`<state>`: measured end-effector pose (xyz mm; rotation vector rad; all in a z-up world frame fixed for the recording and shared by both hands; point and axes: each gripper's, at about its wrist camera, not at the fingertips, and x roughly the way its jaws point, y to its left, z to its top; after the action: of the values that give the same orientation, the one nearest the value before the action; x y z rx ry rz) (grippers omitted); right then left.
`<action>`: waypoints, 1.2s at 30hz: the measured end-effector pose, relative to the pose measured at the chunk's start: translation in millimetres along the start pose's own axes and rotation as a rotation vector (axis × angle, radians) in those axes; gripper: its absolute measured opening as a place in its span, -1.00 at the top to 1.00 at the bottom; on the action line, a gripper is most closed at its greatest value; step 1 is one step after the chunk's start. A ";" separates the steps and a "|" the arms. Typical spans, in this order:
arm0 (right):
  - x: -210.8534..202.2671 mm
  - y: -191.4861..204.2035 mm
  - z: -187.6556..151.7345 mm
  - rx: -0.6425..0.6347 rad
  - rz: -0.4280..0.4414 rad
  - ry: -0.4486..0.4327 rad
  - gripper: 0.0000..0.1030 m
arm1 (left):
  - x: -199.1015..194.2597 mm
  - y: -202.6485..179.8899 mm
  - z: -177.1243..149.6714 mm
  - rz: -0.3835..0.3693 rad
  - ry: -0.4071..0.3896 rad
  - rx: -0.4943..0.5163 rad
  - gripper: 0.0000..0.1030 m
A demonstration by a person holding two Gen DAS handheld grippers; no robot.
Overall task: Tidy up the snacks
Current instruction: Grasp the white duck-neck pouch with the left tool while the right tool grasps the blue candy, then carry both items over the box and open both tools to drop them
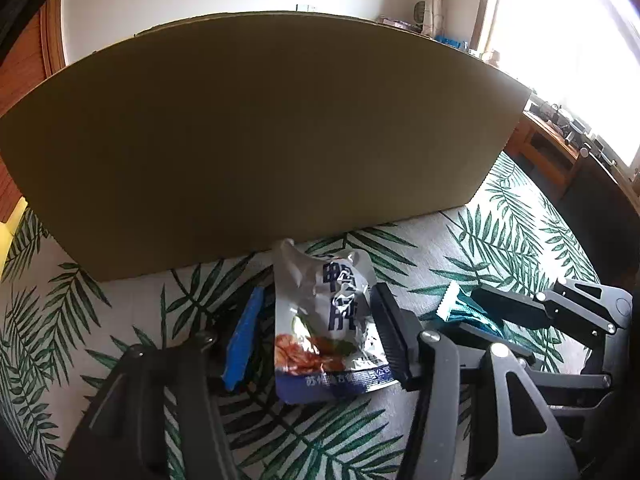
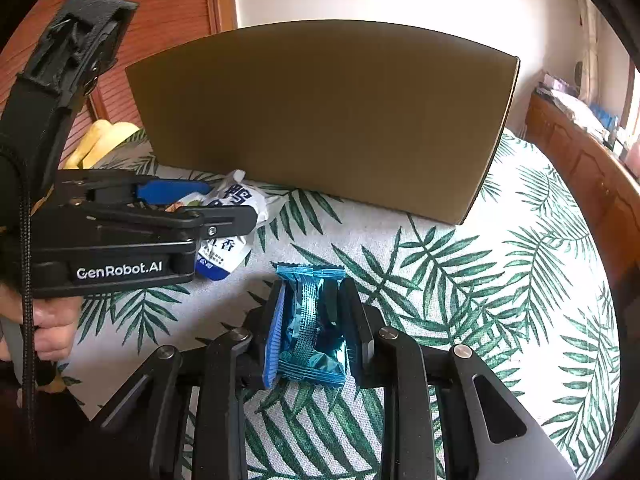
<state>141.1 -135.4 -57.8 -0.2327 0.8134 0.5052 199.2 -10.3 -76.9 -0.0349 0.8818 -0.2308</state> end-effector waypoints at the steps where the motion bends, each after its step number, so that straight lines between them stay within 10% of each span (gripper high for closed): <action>1: -0.3 0.5 -0.4 0.000 -0.002 -0.002 0.54 | 1.2 0.6 0.6 -0.002 0.001 -0.006 -0.12; 36: 0.3 3.6 -0.5 -0.018 -0.020 -0.010 0.50 | -48.4 9.1 -23.7 -0.052 -0.051 -0.013 0.18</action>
<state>139.1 -132.4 -58.3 -0.2548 0.7967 0.4946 153.0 10.5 -56.4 -0.0759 0.8320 -0.2718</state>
